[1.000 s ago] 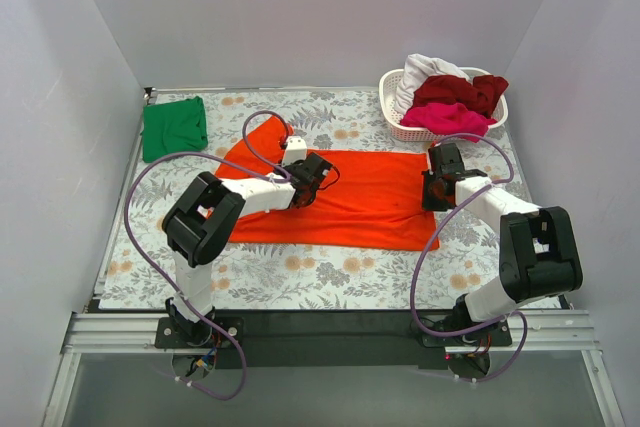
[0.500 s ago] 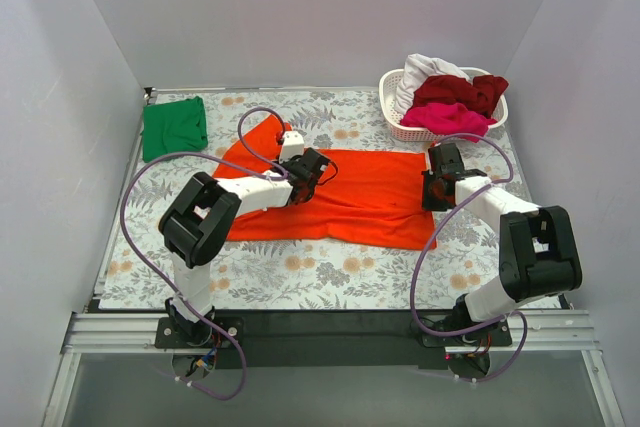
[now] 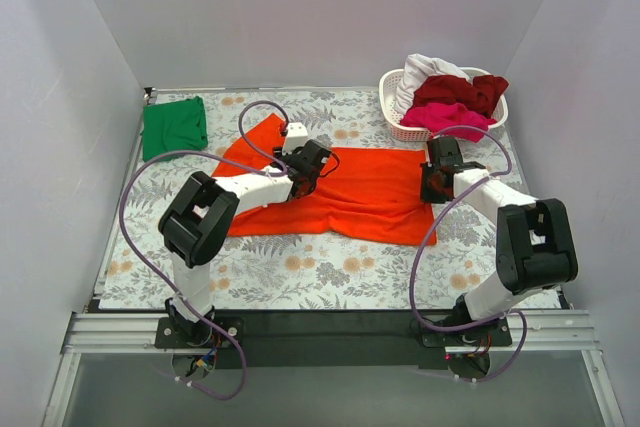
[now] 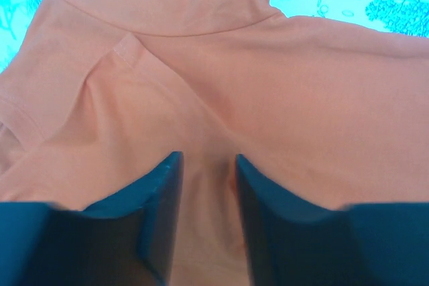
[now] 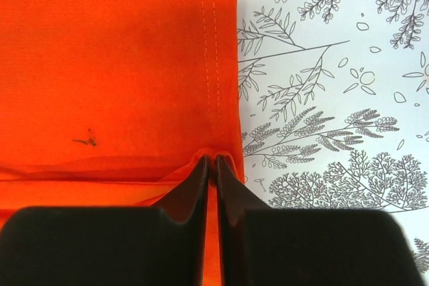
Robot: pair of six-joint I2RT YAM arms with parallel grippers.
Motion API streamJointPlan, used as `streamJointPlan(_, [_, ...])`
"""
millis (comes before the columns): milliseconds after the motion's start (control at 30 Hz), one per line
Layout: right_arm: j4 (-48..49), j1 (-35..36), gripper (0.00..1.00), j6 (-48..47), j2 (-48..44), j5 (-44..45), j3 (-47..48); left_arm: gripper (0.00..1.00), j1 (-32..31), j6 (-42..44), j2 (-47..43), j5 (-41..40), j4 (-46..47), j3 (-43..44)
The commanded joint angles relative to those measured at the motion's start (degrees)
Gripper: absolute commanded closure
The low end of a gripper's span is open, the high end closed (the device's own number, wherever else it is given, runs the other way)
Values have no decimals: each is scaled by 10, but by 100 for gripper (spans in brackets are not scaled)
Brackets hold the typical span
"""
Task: Fold and stack the t-shirts
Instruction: Fold the tshirt
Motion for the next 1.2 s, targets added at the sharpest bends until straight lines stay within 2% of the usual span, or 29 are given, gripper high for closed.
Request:
streamJointPlan(0, [0, -3, 91, -7, 0, -12, 22, 52, 4, 1, -7, -20, 8, 7])
streamJointPlan(33, [0, -2, 83, -8, -13, -15, 21, 39, 3, -2, -12, -19, 8, 3])
streamJointPlan(67, [0, 0, 74, -9, -24, -10, 18, 34, 3, -5, -25, -19, 8, -6])
streamJointPlan(100, [1, 7, 60, -8, -35, -4, 13, 28, 3, -7, -33, -18, 9, -10])
streamJointPlan(133, [1, 10, 56, -9, -60, 3, 10, 23, 3, -7, -41, -18, 9, -14])
streamJointPlan(267, [1, 36, 45, -5, -132, 39, -6, 20, -5, -14, -101, -23, 7, -40])
streamJointPlan(367, [8, 85, 39, 0, -176, 20, -24, 18, -10, -51, -149, 0, 3, -99])
streamJointPlan(500, [28, 161, 37, 21, -167, -5, -38, 18, -10, -80, -177, 22, -4, -145])
streamJointPlan(667, [61, 245, 37, 43, -103, -11, -23, 16, -9, -99, -154, 27, -24, -155])
streamJointPlan(1167, [102, 354, 37, 78, 43, 26, 37, 15, 37, -113, -145, 65, 7, -215])
